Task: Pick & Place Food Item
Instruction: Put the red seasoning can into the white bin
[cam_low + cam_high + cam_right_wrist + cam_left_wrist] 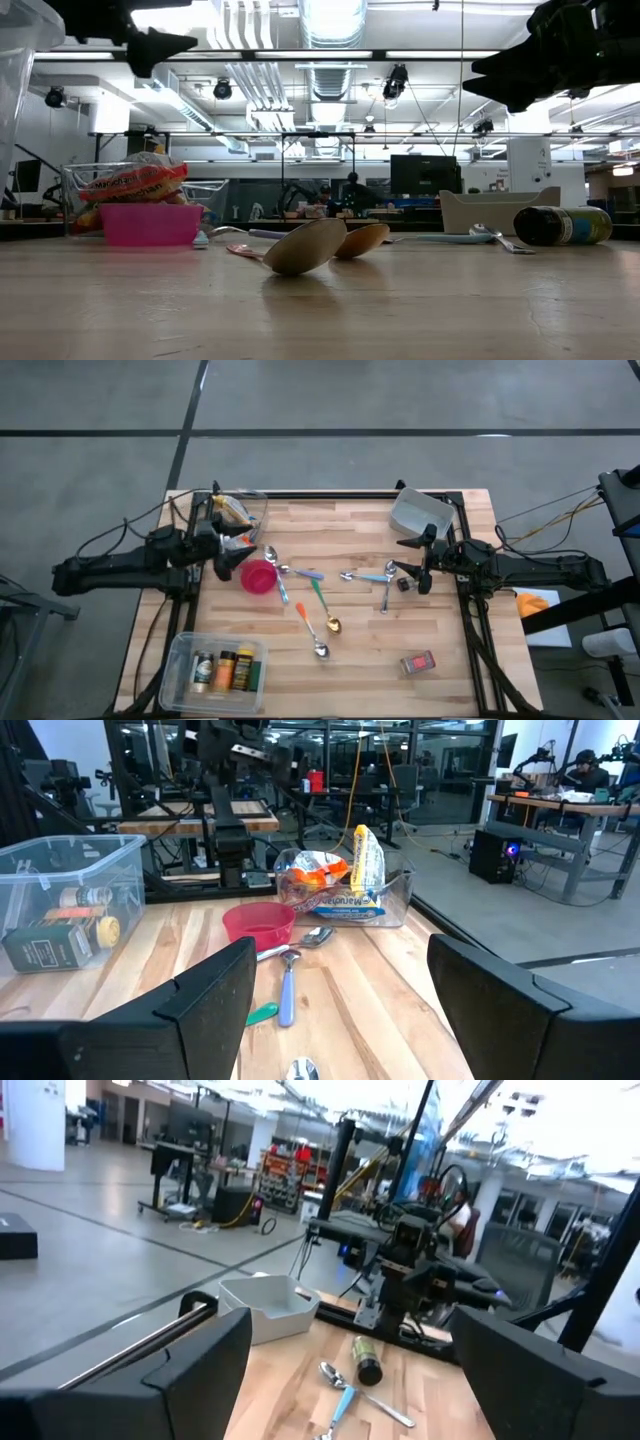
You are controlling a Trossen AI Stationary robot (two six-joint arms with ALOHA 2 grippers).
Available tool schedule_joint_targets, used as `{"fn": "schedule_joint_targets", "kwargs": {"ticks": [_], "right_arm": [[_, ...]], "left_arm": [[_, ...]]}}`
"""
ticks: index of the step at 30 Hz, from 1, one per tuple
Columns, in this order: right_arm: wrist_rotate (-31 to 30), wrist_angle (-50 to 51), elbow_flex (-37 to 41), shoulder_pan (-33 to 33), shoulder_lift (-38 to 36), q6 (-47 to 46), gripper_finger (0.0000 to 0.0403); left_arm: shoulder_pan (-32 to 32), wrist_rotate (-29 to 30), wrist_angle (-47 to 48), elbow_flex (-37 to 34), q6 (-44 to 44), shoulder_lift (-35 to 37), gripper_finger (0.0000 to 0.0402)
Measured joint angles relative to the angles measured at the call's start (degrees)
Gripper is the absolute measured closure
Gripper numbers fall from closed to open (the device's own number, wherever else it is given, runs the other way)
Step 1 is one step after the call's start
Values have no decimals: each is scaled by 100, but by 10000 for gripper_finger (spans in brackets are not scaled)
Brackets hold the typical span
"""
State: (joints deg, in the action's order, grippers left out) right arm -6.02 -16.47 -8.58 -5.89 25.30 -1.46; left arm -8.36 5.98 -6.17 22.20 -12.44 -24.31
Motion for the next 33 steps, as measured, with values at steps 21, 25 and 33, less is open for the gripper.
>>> {"fn": "schedule_joint_targets", "kwargs": {"ticks": [21,25,33], "right_arm": [[0,2,0,-2,2,-1,113],[0,0,0,0,2,1,113],[0,0,0,0,2,-1,113]], "left_arm": [[0,0,10,-564,-904,896,55],[0,0,39,-566,-902,893,55],[0,0,260,-568,-894,883,55]]}}
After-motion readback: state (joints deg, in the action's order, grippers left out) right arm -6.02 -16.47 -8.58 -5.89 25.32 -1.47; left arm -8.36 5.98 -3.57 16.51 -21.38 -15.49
